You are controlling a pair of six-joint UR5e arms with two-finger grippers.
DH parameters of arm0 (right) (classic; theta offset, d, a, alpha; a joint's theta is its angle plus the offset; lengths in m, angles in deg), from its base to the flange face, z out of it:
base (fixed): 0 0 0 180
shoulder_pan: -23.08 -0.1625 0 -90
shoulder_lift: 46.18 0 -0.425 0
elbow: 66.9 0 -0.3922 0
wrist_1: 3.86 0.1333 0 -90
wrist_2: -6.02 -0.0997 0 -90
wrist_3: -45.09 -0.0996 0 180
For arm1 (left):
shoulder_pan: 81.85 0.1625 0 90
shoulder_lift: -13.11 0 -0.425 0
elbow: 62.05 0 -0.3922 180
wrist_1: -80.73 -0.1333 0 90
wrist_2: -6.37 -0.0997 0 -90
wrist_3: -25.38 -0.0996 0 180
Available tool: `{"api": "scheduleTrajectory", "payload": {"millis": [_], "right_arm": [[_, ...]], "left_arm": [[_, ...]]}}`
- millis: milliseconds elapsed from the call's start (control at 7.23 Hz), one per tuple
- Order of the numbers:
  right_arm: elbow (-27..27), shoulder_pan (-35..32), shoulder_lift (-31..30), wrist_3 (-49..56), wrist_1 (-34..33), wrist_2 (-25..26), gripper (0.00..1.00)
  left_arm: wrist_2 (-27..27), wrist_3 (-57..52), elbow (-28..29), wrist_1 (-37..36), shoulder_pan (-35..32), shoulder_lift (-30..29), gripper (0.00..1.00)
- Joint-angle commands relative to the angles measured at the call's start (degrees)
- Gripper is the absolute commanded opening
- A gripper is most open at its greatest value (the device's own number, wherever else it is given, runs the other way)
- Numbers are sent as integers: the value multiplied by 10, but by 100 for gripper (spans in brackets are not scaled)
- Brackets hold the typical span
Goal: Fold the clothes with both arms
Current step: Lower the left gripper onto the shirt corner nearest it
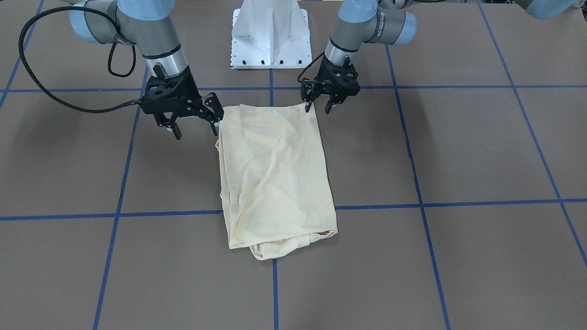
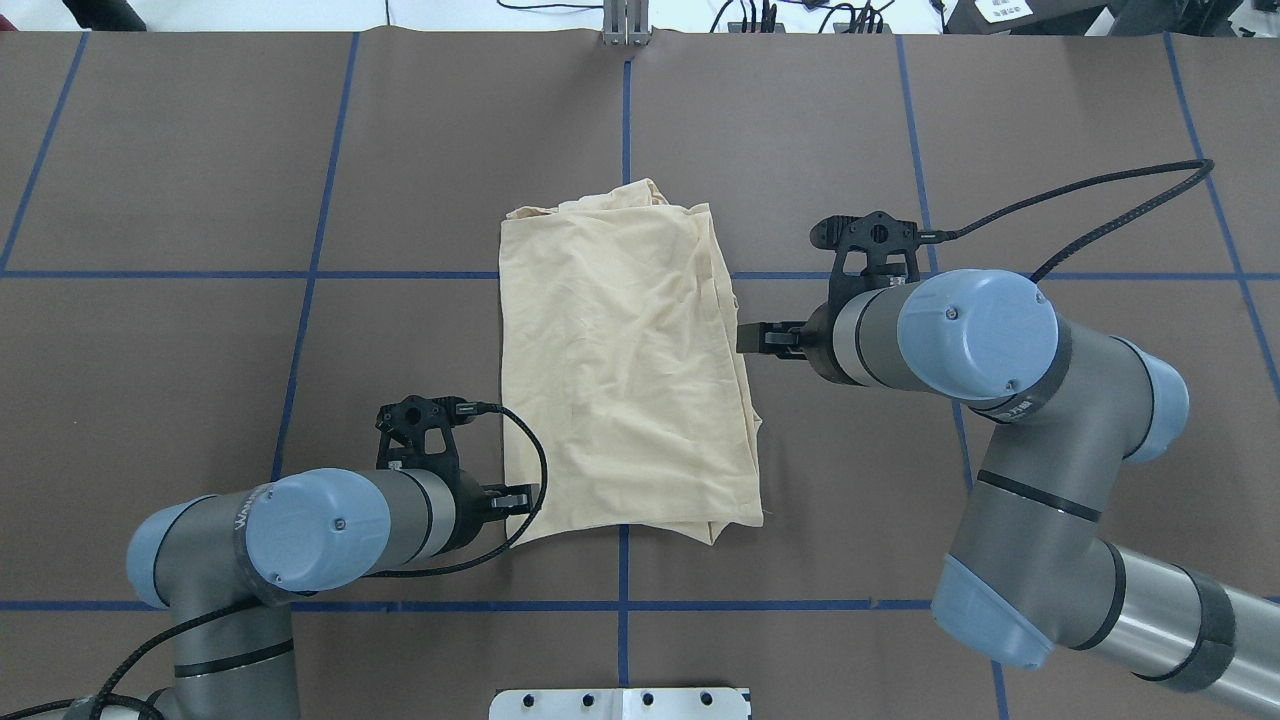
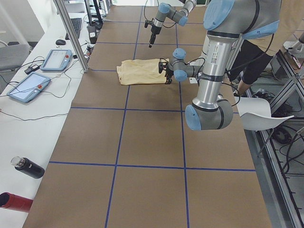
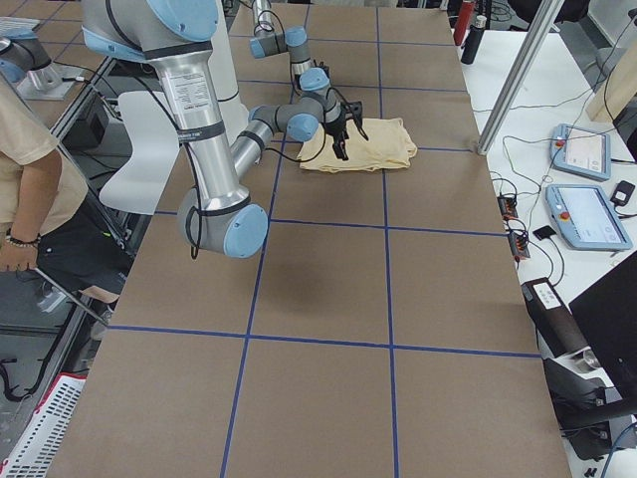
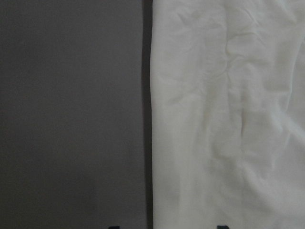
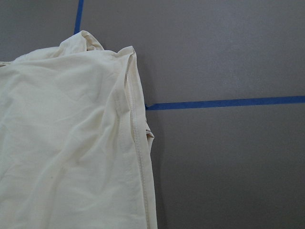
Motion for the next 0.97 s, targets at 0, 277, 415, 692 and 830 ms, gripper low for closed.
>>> {"api": "scheduleTrajectory", "payload": {"millis": [0,277,415,692,830], "right_arm": [[0,1,2,0,0,1,100],[0,3,2,0,0,1,100],[1,3,2,0,0,1,100],[1,4,2,0,0,1,100],[1,4,2,0,0,2,100]], "left_arm": [[0,0,9,0,7,-1,65],[0,0,10,1,14,-3,65],[1,1,10,1,16,-4,65],[0,0,10,1,19,-8,62],[1,1,11,1,22,-9,60]]}}
